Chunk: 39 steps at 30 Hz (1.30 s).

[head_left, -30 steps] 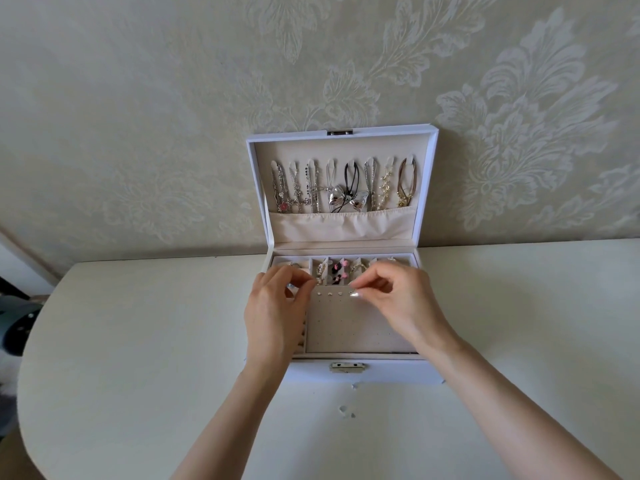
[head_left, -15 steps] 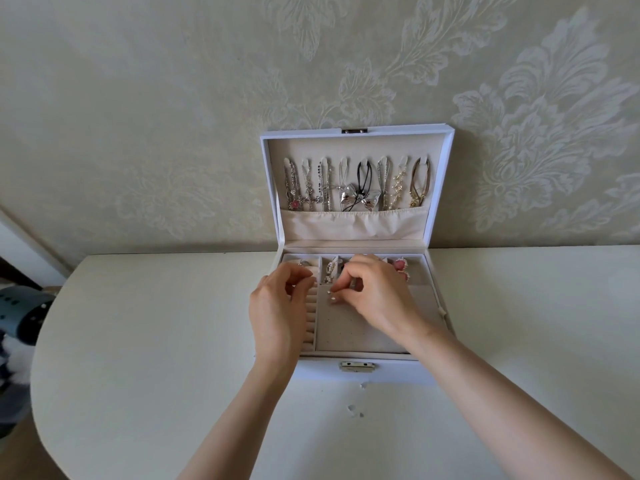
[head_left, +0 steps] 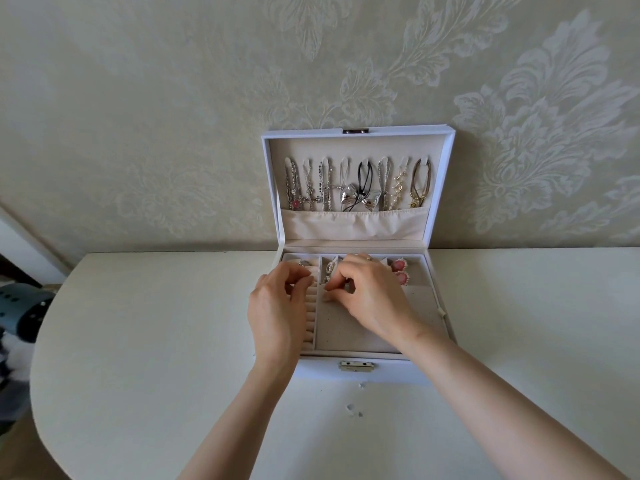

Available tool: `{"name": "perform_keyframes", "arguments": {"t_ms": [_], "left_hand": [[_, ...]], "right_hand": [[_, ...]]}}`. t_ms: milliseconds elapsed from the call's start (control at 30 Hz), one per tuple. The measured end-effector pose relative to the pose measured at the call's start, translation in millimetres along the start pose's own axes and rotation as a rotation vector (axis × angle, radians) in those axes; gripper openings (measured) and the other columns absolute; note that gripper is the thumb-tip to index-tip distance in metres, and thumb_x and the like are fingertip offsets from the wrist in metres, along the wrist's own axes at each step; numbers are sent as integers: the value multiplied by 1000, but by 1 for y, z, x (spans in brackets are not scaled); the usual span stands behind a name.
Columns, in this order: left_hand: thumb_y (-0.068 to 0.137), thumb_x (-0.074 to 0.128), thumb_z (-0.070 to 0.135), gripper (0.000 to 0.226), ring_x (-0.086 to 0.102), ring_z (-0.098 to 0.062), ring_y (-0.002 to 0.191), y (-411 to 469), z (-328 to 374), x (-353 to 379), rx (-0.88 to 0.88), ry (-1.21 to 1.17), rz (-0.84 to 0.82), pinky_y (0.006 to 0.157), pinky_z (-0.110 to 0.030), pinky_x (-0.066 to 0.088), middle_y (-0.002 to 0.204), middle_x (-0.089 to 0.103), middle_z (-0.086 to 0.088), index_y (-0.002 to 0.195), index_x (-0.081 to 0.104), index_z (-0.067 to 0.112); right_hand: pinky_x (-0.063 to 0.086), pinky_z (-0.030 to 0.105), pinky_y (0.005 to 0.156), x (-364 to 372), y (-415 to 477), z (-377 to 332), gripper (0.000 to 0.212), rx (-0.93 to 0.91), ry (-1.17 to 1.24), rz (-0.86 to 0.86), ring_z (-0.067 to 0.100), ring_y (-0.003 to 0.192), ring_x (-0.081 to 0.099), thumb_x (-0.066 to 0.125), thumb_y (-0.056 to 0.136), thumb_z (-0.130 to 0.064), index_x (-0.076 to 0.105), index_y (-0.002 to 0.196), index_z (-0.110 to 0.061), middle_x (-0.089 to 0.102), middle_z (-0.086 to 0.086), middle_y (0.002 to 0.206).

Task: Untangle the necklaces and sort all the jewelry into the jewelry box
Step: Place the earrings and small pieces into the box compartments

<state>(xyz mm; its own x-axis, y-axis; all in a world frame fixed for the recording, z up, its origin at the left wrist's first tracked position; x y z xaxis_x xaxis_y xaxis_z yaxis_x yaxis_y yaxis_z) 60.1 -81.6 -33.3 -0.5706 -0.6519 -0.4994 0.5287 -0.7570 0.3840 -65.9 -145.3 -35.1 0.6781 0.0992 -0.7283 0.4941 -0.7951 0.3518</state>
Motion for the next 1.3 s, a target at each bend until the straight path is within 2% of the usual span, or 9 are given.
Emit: {"name": "perform_keyframes", "arguments": {"t_ms": [200, 300, 467, 667, 733, 833, 967, 1133, 1300], "left_hand": [[83, 67, 10, 10, 56, -18, 75, 0, 0, 0, 2, 10, 4, 63, -26, 40, 70, 58, 18, 81, 65, 19], [83, 67, 10, 11, 55, -17, 75, 0, -1, 0, -5, 8, 0, 64, -27, 40, 69, 57, 20, 81, 64, 20], [83, 67, 12, 11, 55, -17, 76, 0, -1, 2, -19, 0, -22, 64, -26, 40, 70, 59, 19, 79, 63, 22], [80, 70, 12, 12, 54, -13, 75, 1, 1, 6, 32, -21, -92, 63, -16, 38, 74, 63, 16, 77, 65, 23], [80, 70, 12, 13, 55, -10, 73, 2, 3, 11, 51, -31, -156, 63, -12, 38, 74, 63, 14, 75, 65, 24], [79, 70, 11, 23, 55, -4, 69, 2, 5, 18, 66, -33, -229, 61, -11, 40, 76, 64, 12, 71, 60, 30], [79, 70, 12, 26, 55, -5, 68, 1, 7, 21, 67, -26, -284, 63, -21, 46, 76, 64, 12, 71, 58, 34], [77, 73, 14, 15, 56, -10, 70, -1, 7, 25, 63, -16, -342, 66, -28, 49, 76, 65, 12, 73, 64, 26], [73, 76, 16, 19, 52, -4, 72, 1, 11, 27, 136, 84, -333, 62, -6, 36, 76, 58, 15, 68, 64, 30]], "right_hand": [[41, 28, 76, -3, -2, 10, 10, 54, 55, -2, 13, 80, 55, 78, 73, -16, 70, 69, -20, 56, -16, 73], [42, 31, 75, -4, 0, 8, 10, 43, 41, 25, 17, 79, 56, 79, 71, -14, 71, 68, -18, 60, -10, 74], [39, 30, 67, -1, -5, -3, 11, -130, -80, 31, 20, 71, 54, 79, 65, -11, 70, 63, -18, 59, -5, 69], [32, 28, 70, -11, -21, -7, 11, -267, -243, 26, 14, 75, 46, 66, 77, -26, 76, 79, -28, 53, -6, 73], [38, 32, 72, -22, -27, -2, 21, -211, -193, 84, 11, 74, 48, 56, 83, -31, 77, 84, -27, 54, -6, 74], [39, 24, 65, -47, -33, 13, 21, -35, -66, 233, 2, 65, 43, 56, 83, -32, 76, 85, -26, 56, -9, 71], [39, 27, 59, -49, -39, 33, 9, 140, -86, 170, 10, 61, 47, 68, 82, -21, 72, 74, -25, 59, -6, 71], [43, 30, 63, -43, -44, 40, 10, 181, -11, 131, 10, 64, 51, 68, 83, -19, 71, 73, -21, 60, -4, 74], [44, 29, 65, -44, -45, 41, 10, 197, 18, 125, 9, 67, 51, 67, 83, -17, 72, 75, -20, 61, -4, 76]]}}
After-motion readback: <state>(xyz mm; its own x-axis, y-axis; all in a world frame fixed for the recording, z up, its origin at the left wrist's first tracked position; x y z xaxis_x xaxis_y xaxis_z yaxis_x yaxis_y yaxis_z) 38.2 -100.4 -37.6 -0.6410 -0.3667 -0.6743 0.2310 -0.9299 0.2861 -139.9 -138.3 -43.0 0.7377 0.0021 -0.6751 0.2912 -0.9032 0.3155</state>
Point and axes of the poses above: each hand's wrist, its own y-axis towards the middle knuckle, its own x-axis out of the palm, z = x × y, the point moved 7 cm from there along y, towards the middle knuckle
